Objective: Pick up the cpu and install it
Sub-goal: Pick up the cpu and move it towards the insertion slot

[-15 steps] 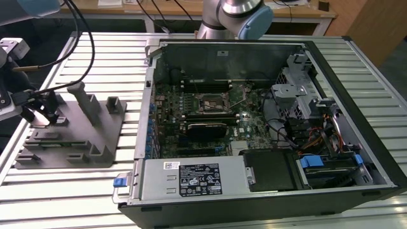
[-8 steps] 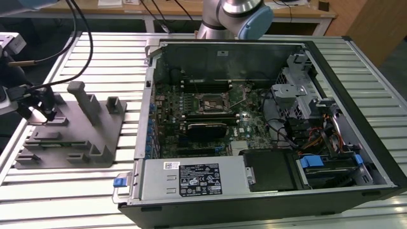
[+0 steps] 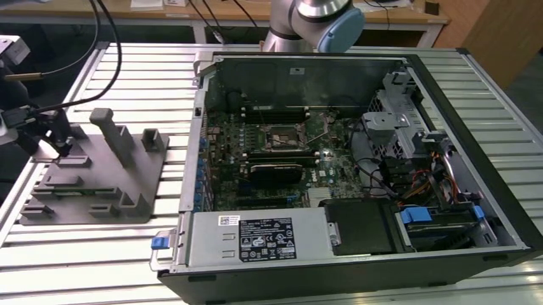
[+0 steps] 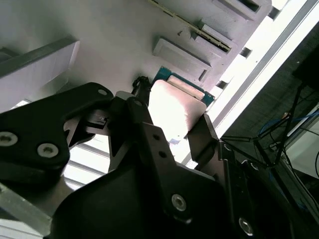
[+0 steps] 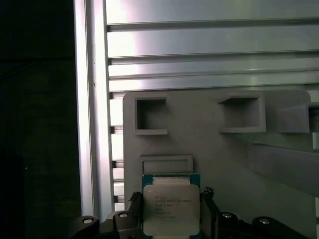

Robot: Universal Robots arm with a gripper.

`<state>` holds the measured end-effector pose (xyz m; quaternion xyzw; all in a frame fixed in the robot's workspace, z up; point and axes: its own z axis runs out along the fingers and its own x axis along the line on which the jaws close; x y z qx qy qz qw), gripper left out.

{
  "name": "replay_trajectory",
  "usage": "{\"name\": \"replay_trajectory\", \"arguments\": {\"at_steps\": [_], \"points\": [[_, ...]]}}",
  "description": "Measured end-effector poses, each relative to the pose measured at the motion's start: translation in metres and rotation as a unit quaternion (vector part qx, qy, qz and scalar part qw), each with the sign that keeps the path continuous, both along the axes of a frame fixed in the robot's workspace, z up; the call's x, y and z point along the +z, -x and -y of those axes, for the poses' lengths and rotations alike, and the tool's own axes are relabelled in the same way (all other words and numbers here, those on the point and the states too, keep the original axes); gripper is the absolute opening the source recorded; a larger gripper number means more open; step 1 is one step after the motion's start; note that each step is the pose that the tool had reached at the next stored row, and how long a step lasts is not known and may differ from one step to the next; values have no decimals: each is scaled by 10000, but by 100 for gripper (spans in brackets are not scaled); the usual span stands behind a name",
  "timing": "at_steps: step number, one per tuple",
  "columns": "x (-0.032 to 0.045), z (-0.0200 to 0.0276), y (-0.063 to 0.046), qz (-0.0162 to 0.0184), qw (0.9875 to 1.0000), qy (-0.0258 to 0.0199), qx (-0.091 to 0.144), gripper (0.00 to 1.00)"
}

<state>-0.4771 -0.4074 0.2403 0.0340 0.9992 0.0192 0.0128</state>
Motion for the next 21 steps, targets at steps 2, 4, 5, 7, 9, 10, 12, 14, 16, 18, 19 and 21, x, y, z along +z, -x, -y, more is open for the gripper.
{"name": "replay_trajectory", "arguments": {"at_steps": [2, 4, 5, 7, 9, 10, 12, 14, 16, 18, 19, 21], "points": [[34, -1, 0, 1, 10000, 0, 0, 55], [66, -1, 0, 1, 10000, 0, 0, 55], [83, -2, 0, 1, 10000, 0, 0, 55], [115, -2, 0, 2, 10000, 0, 0, 55], [148, -3, 0, 3, 10000, 0, 0, 55], [165, -3, 0, 3, 10000, 0, 0, 55], [212, -4, 0, 5, 10000, 0, 0, 55], [246, -5, 0, 7, 10000, 0, 0, 55], [280, -6, 0, 7, 10000, 0, 0, 55], [311, -6, 0, 8, 10000, 0, 0, 55], [327, -6, 0, 9, 10000, 0, 0, 55], [358, -7, 0, 9, 10000, 0, 0, 55]]}}
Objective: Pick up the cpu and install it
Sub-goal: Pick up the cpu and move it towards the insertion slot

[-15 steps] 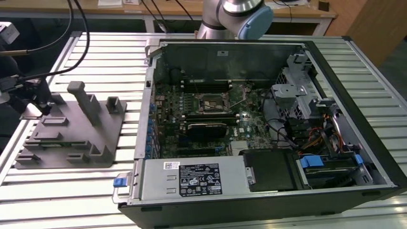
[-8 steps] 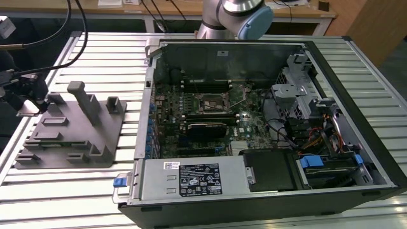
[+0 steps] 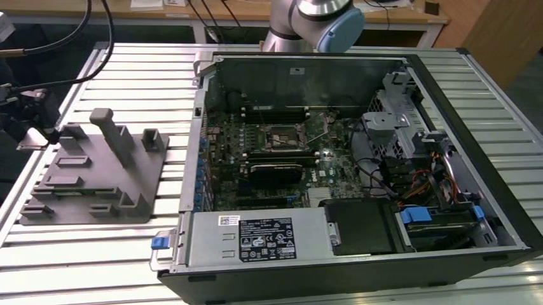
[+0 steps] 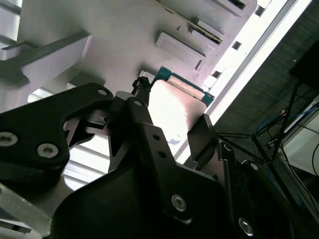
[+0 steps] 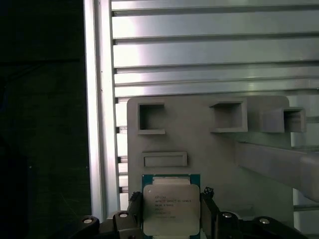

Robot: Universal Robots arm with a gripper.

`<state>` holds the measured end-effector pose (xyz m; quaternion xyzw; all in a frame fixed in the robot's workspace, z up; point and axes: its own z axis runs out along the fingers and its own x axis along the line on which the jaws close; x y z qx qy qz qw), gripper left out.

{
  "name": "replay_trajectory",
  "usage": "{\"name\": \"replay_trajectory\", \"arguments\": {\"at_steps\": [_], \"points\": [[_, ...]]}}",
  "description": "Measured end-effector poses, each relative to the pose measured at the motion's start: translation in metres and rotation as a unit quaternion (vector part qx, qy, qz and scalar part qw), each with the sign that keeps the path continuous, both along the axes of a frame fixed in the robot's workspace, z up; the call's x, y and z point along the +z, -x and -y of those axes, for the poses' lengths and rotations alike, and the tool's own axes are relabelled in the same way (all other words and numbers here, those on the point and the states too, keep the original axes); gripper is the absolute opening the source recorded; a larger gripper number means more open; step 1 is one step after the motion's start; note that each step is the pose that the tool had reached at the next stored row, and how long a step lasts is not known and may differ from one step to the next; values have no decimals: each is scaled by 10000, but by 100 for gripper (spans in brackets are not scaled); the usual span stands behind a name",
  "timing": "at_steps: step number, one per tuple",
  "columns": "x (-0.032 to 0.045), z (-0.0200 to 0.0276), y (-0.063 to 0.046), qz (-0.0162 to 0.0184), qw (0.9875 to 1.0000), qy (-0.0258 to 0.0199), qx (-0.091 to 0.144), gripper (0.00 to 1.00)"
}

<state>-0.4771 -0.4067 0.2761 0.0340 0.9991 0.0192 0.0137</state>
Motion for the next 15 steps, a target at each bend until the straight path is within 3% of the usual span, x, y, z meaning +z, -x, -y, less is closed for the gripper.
{"name": "replay_trajectory", "arguments": {"at_steps": [15], "points": [[239, -4, 0, 6, 10000, 0, 0, 55]]}}
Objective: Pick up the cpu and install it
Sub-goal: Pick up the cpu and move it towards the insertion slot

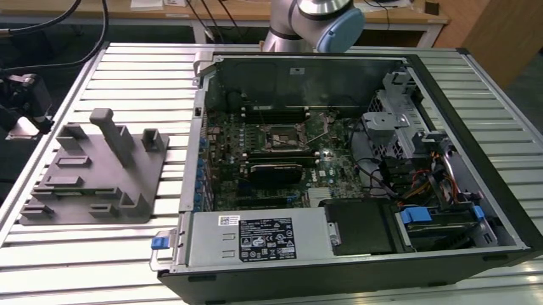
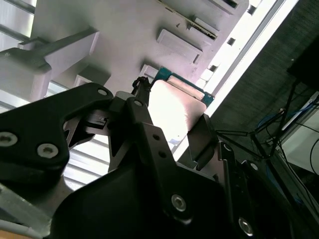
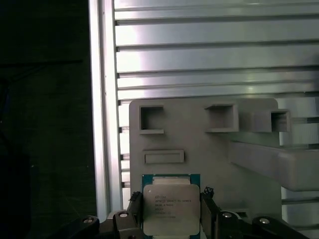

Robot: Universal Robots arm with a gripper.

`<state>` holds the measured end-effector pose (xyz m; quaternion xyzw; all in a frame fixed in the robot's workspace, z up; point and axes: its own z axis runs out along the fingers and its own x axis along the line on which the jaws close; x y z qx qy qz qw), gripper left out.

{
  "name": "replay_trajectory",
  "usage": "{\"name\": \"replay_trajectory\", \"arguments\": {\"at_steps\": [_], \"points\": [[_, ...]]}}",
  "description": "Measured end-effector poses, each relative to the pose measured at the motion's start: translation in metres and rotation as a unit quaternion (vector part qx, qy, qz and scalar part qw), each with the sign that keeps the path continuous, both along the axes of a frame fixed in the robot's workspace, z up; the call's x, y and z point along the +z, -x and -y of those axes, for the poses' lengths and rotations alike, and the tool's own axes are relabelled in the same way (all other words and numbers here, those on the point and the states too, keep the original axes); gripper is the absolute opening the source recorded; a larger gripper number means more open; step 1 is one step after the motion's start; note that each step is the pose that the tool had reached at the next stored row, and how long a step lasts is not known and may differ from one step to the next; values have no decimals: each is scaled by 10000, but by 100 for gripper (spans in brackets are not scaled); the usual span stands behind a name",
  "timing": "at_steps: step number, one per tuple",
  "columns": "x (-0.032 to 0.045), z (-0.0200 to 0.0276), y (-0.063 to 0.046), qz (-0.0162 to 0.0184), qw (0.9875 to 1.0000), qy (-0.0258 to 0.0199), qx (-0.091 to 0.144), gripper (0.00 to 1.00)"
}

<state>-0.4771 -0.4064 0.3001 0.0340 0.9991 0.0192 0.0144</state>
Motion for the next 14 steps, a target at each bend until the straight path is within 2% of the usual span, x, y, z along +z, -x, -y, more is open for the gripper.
{"name": "replay_trajectory", "arguments": {"at_steps": [14], "points": [[231, -5, 0, 2, 10000, 0, 0, 55]]}}
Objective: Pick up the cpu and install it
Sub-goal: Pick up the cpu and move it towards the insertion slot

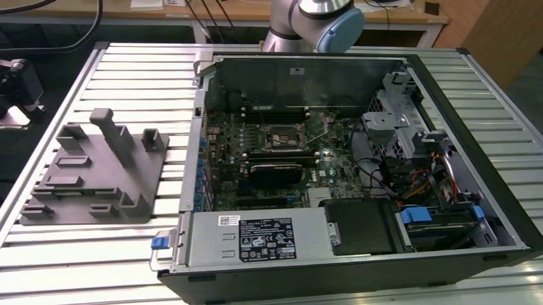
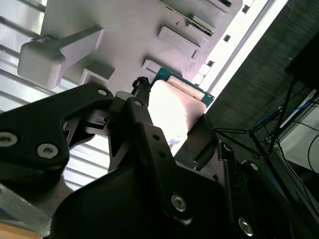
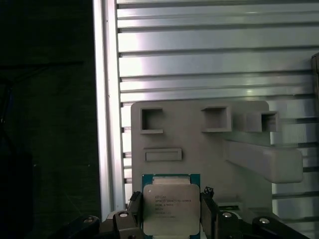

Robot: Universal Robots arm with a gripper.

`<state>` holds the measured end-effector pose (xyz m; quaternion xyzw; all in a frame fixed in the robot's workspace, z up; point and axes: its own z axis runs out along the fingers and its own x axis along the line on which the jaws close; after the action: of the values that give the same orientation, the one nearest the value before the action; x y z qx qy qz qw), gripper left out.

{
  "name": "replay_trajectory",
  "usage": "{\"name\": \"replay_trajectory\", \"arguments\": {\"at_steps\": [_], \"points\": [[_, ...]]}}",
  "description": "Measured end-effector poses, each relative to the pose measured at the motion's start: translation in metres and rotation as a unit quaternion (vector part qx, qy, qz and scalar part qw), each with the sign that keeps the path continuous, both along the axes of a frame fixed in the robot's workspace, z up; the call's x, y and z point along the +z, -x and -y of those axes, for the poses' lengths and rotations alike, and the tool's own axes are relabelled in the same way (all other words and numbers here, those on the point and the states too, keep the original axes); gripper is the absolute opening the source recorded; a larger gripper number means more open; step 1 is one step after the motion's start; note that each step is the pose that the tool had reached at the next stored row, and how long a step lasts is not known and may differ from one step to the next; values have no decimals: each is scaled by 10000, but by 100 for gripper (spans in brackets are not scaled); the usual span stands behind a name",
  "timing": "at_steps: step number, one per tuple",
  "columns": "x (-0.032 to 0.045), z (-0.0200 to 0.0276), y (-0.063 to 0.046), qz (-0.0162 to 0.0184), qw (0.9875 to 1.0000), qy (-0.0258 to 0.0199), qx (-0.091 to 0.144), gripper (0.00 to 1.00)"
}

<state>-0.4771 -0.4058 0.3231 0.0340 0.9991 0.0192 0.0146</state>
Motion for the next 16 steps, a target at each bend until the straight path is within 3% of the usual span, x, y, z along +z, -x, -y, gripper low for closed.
{"name": "replay_trajectory", "arguments": {"at_steps": [16], "points": [[369, -11, 0, 2, 10000, 0, 0, 55]]}}
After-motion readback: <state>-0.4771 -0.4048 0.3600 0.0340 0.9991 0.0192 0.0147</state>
